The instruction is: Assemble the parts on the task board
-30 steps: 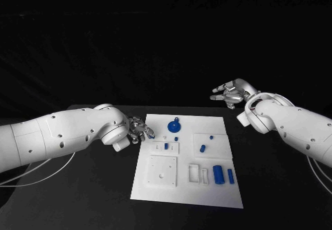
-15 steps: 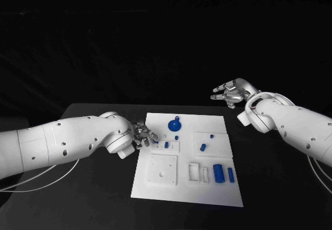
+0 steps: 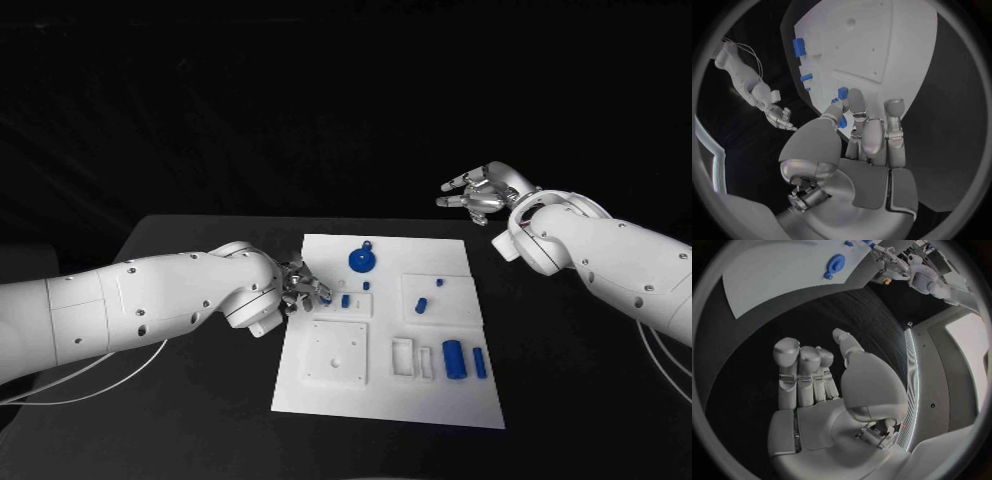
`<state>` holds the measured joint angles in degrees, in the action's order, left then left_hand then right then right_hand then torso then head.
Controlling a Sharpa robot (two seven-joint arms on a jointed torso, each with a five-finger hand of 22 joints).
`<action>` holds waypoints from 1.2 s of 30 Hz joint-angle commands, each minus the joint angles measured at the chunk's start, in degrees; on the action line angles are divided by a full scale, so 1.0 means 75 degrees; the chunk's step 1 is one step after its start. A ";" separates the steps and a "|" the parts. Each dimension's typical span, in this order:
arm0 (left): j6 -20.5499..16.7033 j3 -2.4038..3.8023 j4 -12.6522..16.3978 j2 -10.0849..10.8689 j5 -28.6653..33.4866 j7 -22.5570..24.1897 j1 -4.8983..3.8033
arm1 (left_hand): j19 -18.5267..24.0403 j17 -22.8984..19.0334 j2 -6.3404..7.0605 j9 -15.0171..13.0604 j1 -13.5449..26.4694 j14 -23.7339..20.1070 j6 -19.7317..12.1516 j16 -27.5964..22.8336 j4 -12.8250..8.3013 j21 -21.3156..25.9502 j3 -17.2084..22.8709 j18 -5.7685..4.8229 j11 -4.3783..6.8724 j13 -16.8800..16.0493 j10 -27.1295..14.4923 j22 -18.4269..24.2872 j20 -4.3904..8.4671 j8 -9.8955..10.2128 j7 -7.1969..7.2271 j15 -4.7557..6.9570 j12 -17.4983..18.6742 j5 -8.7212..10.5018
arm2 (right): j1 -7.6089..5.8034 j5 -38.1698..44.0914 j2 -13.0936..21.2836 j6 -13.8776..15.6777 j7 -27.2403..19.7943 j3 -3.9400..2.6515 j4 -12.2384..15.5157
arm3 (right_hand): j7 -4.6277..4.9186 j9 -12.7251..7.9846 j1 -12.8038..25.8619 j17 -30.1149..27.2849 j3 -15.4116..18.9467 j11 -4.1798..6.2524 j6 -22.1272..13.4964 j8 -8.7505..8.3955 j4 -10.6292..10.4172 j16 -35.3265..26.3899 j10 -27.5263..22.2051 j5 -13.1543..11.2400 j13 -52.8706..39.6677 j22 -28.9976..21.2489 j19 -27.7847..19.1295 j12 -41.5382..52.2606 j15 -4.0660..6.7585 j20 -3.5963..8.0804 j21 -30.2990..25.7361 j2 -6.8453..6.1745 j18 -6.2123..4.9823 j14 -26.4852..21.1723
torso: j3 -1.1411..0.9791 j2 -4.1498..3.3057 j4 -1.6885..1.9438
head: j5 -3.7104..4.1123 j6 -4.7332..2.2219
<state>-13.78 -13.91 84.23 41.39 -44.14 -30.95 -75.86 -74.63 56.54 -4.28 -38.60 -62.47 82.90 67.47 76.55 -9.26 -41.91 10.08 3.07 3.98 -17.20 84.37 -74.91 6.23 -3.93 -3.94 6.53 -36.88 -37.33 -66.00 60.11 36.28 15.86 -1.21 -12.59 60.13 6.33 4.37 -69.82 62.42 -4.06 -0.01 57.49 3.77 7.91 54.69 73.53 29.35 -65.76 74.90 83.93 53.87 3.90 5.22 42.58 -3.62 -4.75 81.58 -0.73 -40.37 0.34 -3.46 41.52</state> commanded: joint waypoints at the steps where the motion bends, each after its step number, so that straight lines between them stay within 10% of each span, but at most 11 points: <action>1: 0.0069 0.0004 -0.0012 -0.0038 -0.0477 0.0012 0.0022 | -0.0001 0.0007 -0.0072 -0.3206 -0.0039 0.0057 0.1087 0.0047 -0.0026 -0.0057 0.0042 0.0167 0.0085 -0.0001 0.0326 -0.0308 -0.0082 -0.0016 0.0835 0.0002 -0.0029 -0.0039 | 0.0005 0.0059 -0.0007 -0.0112 -0.0017 -0.0002 0.0006 | 0.0012 -0.0013 0.0060 0.0009 -0.0044 0.0022 0.0058 -0.0020 -0.0012 -0.0015 0.0002 0.0059 -0.0006 0.0678 0.0191 0.0027 0.0012 -0.0020 -0.0004 0.0020 -0.0080 -0.0002 | 0.0001 -0.0005 0.0001 | 0.0007 0.0010; 36: 0.0506 0.0006 -0.0154 -0.0146 -0.1147 -0.0152 0.0128 | 0.0004 0.0022 -0.0076 -0.3218 -0.0050 0.0059 0.1090 0.0077 -0.0062 -0.0097 0.0054 0.0185 0.0086 0.0000 0.0327 -0.0312 -0.0110 -0.0017 0.0833 -0.0006 -0.0044 -0.0049 | 0.0066 0.0059 -0.0026 -0.0139 -0.0026 -0.0002 -0.0004 | 0.0011 -0.0013 0.0074 0.0006 -0.0062 0.0023 0.0059 -0.0020 -0.0008 -0.0020 0.0002 0.0095 -0.0007 0.0677 0.0191 0.0026 0.0013 -0.0019 -0.0009 0.0011 -0.0080 -0.0003 | -0.0002 0.0000 -0.0001 | -0.0023 0.0067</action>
<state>-11.86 -13.73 83.14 40.40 -52.02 -31.40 -75.11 -74.64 56.65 -4.46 -46.51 -62.65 82.89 67.51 76.76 -9.60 -42.36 10.40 3.99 3.98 -17.21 84.37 -74.94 5.82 -3.66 -3.97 6.52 -36.88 -37.44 -65.54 60.12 36.12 15.61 -1.18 -12.58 60.09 6.33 4.33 -69.82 62.41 -4.22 -0.01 57.49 3.77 7.75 54.69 73.53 29.74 -65.76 74.90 83.93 53.87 3.90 5.22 42.58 -3.62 -4.75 81.58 -0.74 -40.38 0.37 -3.61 41.98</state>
